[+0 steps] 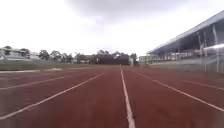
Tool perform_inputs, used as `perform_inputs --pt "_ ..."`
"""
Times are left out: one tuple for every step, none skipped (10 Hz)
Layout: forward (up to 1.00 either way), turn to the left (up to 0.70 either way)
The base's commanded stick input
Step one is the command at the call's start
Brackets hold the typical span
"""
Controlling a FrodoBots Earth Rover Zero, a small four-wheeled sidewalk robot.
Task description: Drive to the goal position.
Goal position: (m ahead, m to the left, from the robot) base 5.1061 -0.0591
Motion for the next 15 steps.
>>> perform_inputs --pt "0.45 0.00" --pt "0.45 0.00" --pt "0.45 0.00" --pt "0.45 0.00" --pt "0.45 0.00" --pt "0.45 0.00" --pt "0.45 0.00" --pt "0.45 0.00" --pt "0.45 0.00" --pt "0.45 0.00" --pt "0.45 0.00" --pt "0.45 0.00" --pt "0.45 0.00" --pt "0.45 0.00" --pt "0.45 0.00"
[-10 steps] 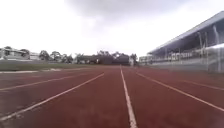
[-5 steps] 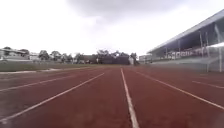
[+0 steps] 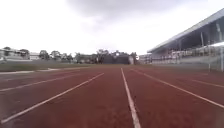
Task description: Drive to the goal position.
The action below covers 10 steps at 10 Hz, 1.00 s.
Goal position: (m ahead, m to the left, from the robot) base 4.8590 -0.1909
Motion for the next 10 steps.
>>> perform_inputs --pt "0.45 0.00" --pt "0.45 0.00" --pt "0.45 0.00" --pt "0.45 0.00" --pt "0.45 0.00" --pt "0.45 0.00" --pt "0.45 0.00" --pt "0.45 0.00" --pt "0.45 0.00" --pt "0.45 0.00"
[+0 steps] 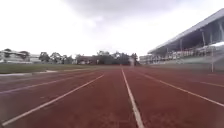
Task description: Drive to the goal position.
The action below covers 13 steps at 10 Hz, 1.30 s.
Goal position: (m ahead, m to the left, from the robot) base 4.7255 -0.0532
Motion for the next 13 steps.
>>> perform_inputs --pt "0.45 0.00" --pt "0.45 0.00" --pt "0.45 0.00" --pt "0.45 0.00" --pt "0.45 0.00" --pt "0.45 0.00" --pt "0.45 0.00" --pt "0.45 0.00" --pt "0.45 0.00" --pt "0.45 0.00" --pt "0.45 0.00" --pt "0.45 0.00" --pt "0.45 0.00"
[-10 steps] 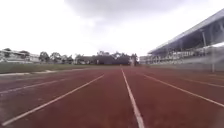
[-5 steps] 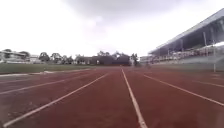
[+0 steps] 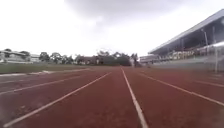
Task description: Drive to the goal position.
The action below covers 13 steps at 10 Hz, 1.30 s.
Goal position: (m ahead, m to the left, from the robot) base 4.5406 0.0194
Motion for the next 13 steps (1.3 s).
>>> perform_inputs --pt "0.45 0.00" --pt "0.45 0.00" --pt "0.45 0.00" --pt "0.45 0.00" --pt "0.45 0.00" --pt "0.45 0.00" --pt "0.45 0.00" --pt "0.45 0.00" --pt "0.45 0.00" --pt "0.45 0.00" --pt "0.45 0.00" --pt "0.45 0.00" --pt "0.45 0.00"
